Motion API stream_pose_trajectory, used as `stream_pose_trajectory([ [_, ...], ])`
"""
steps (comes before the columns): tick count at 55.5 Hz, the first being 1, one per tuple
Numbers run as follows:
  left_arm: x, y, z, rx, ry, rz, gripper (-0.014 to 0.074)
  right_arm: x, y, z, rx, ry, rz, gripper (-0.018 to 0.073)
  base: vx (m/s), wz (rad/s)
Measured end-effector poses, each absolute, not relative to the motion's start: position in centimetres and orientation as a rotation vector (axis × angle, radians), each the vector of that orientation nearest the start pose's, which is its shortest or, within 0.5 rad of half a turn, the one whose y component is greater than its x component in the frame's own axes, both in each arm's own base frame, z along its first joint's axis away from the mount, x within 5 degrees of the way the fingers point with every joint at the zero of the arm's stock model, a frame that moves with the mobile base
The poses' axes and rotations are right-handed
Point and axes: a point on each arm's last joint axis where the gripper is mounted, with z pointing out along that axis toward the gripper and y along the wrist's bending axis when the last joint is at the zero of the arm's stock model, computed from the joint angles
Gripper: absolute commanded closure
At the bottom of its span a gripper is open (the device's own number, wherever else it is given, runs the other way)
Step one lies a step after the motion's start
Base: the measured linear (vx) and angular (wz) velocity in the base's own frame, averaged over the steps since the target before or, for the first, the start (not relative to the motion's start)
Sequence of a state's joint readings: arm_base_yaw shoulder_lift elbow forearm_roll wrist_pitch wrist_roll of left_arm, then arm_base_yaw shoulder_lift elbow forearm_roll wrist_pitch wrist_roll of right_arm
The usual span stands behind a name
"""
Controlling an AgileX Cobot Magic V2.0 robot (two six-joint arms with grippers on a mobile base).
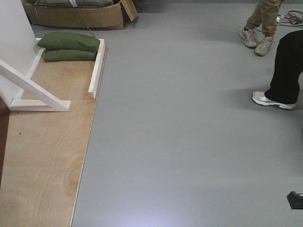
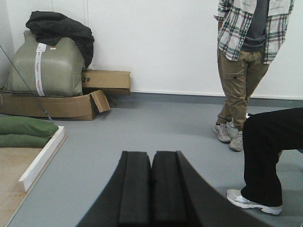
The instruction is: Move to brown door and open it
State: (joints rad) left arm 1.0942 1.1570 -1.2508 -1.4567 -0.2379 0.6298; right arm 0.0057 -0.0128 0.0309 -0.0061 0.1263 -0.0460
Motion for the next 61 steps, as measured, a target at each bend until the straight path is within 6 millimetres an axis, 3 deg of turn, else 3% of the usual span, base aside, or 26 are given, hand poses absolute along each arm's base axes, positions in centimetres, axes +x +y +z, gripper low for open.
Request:
stream_pose_trajectory([
  [26, 7.5, 31.7, 47.6, -1.319, 0.592, 0.404, 0.0600, 5.7, 0.0, 19.2, -0.046, 1.627, -0.036, 0.0559, 0.00, 0.00],
  [46, 9.6, 39.0, 45.2, -1.351, 0.638, 0.377, 0.0600, 5.7, 0.0, 19.2, -0.046, 1.627, -0.036, 0.0559, 0.00, 0.00],
  [61, 11.2, 42.2, 44.6, -1.312, 0.690, 0.322, 0.0600, 5.7, 0.0, 19.2, -0.046, 1.627, -0.036, 0.0559, 0.00, 0.00],
])
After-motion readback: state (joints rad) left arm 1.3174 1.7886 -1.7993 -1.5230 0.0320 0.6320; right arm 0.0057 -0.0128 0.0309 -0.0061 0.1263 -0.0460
